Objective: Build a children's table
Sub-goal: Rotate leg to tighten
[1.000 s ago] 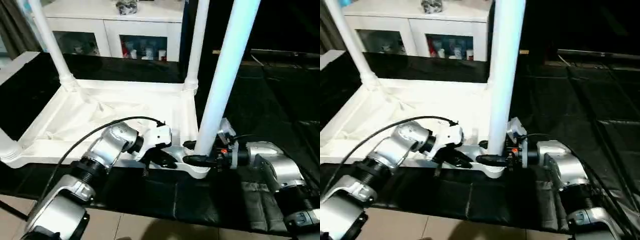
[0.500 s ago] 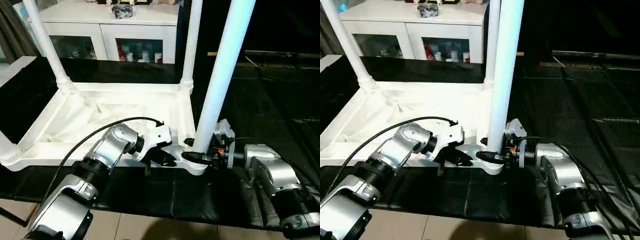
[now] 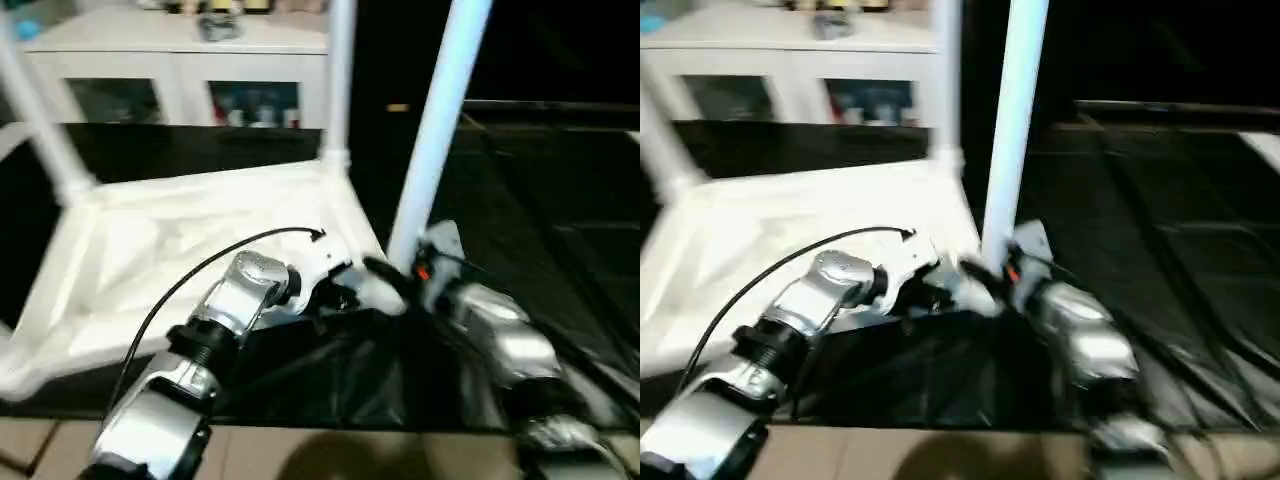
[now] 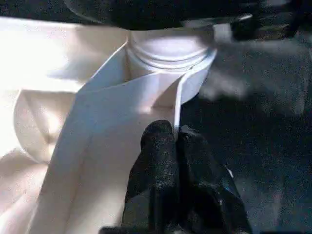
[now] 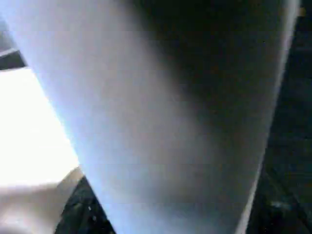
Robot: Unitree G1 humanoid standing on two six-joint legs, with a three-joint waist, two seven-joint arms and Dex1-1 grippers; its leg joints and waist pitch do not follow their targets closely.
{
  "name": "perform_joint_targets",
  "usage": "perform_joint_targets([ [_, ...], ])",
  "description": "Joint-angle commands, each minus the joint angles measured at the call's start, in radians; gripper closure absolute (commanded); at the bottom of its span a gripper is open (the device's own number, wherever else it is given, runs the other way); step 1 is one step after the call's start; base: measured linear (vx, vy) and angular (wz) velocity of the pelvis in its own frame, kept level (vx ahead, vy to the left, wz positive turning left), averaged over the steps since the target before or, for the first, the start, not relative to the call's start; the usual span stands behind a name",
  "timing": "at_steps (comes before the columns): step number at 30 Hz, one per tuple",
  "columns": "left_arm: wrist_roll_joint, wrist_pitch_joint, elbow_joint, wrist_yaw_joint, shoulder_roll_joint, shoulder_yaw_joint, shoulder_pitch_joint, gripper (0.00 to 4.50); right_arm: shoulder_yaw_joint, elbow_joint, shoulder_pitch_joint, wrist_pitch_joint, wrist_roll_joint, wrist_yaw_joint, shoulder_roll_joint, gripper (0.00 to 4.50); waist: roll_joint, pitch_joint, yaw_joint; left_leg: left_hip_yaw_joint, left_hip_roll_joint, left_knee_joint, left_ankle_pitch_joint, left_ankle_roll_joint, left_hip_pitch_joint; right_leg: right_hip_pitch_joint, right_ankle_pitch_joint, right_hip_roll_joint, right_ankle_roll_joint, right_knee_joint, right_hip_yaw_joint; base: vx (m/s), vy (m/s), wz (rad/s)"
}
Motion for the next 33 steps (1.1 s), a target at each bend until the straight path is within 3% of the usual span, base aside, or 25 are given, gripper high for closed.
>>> perform_joint_targets([
  [1, -0.039, -0.022, -0.003, 0.056, -0.064, 0.012, -0.036, 4.50, 0.012, 0.116, -0.037, 0.061, 0.037, -0.069, 0.110, 2.39, 0.006, -0.052, -0.015, -0.025, 0.014, -0.098, -0.466, 0.012, -0.017, 0.062, -0.498, -0.053, -0.092, -0.077, 0.015, -0.010, 0.042, -0.18],
  [2, -0.039, -0.022, -0.003, 0.056, -0.064, 0.012, -0.036, 4.50, 0.012, 0.116, -0.037, 0.061, 0.037, -0.069, 0.110, 2.39, 0.005, -0.059, -0.017, -0.024, 0.012, -0.098, -0.425, 0.016, -0.024, 0.066, -0.429, -0.054, -0.117, -0.071, 0.022, 0.000, 0.000, 0.00],
  [4, -0.029, -0.036, 0.004, 0.058, -0.054, 0.010, -0.040, 4.50, 0.006, 0.129, -0.059, 0.044, 0.040, -0.071, 0.123, 2.39, -0.003, -0.057, -0.025, -0.013, 0.008, -0.092, -0.396, 0.036, -0.019, 0.055, -0.383, -0.053, -0.165, -0.069, 0.029, 0.000, 0.000, 0.00],
  [5, -0.025, -0.040, 0.005, 0.058, -0.050, 0.010, -0.040, 4.50, 0.004, 0.132, -0.062, 0.037, 0.040, -0.066, 0.125, 2.39, -0.006, -0.058, -0.026, -0.010, 0.005, -0.089, -0.380, 0.044, -0.020, 0.055, -0.377, -0.055, -0.174, -0.067, 0.031, 0.000, 0.000, 0.00],
  [6, -0.020, -0.044, 0.006, 0.059, -0.045, 0.010, -0.040, 4.50, 0.000, 0.141, -0.066, 0.025, 0.037, -0.062, 0.128, 1.83, -0.013, -0.060, -0.022, -0.006, 0.006, -0.085, -0.343, 0.062, -0.019, 0.054, -0.380, -0.057, -0.187, -0.064, 0.034, 0.000, 0.000, 0.00],
  [7, -0.014, -0.051, 0.012, 0.061, -0.036, 0.013, -0.040, 4.50, -0.012, 0.160, -0.071, 0.006, 0.028, -0.064, 0.130, 1.69, -0.010, -0.059, -0.021, -0.002, 0.007, -0.083, -0.325, 0.072, -0.017, 0.049, -0.382, -0.055, -0.194, -0.066, 0.038, 0.000, 0.000, 0.00],
  [12, 0.005, -0.078, 0.033, 0.054, -0.004, 0.004, -0.040, 4.50, 0.004, 0.133, -0.025, -0.019, 0.017, -0.008, 0.108, 1.24, -0.013, -0.063, -0.008, 0.006, 0.014, -0.081, -0.240, 0.087, -0.016, 0.052, -0.284, -0.051, -0.231, -0.050, 0.045, 0.000, 0.000, 0.00],
  [16, 0.013, -0.092, 0.045, 0.045, 0.013, -0.002, -0.039, 4.50, 0.030, 0.086, 0.022, -0.026, 0.007, 0.059, 0.083, 0.81, -0.017, -0.063, 0.010, 0.011, 0.013, -0.079, -0.191, 0.099, -0.012, 0.055, -0.269, -0.049, -0.231, -0.046, 0.049, 0.000, 0.000, 0.00],
  [20, 0.021, -0.126, 0.063, -0.008, 0.053, -0.019, -0.040, 4.50, 0.089, -0.140, 0.207, 0.008, 0.022, 0.279, -0.053, 0.44, -0.015, -0.063, 0.036, 0.013, 0.015, -0.081, -0.177, 0.110, -0.009, 0.061, -0.259, -0.045, -0.210, -0.045, 0.052, 0.000, 0.000, 0.00],
  [24, 0.020, -0.151, 0.064, -0.072, 0.078, -0.037, -0.036, 4.50, 0.077, -0.261, 0.289, 0.046, 0.065, 0.401, -0.160, 0.13, -0.021, -0.060, 0.040, 0.014, 0.013, -0.081, -0.205, 0.107, -0.007, 0.058, -0.316, -0.043, -0.204, -0.055, 0.050, 0.000, 0.000, 0.00],
  [25, 0.022, -0.164, 0.059, -0.107, 0.091, -0.050, -0.032, 4.50, 0.062, -0.296, 0.307, 0.064, 0.090, 0.450, -0.202, 0.06, -0.022, -0.060, 0.048, 0.014, 0.015, -0.082, -0.220, 0.107, -0.005, 0.056, -0.348, -0.046, -0.194, -0.058, 0.052, 0.000, 0.000, 0.00],
  [33, 0.025, -0.258, 0.015, -0.372, 0.179, -0.142, 0.001, 4.50, 0.009, -0.454, 0.368, 0.168, 0.214, 0.727, -0.433, 0.02, -0.023, -0.059, 0.074, 0.015, 0.017, -0.081, -0.198, 0.110, 0.000, 0.055, -0.344, -0.045, -0.190, -0.055, 0.055, 0.000, 0.000, 0.00],
])
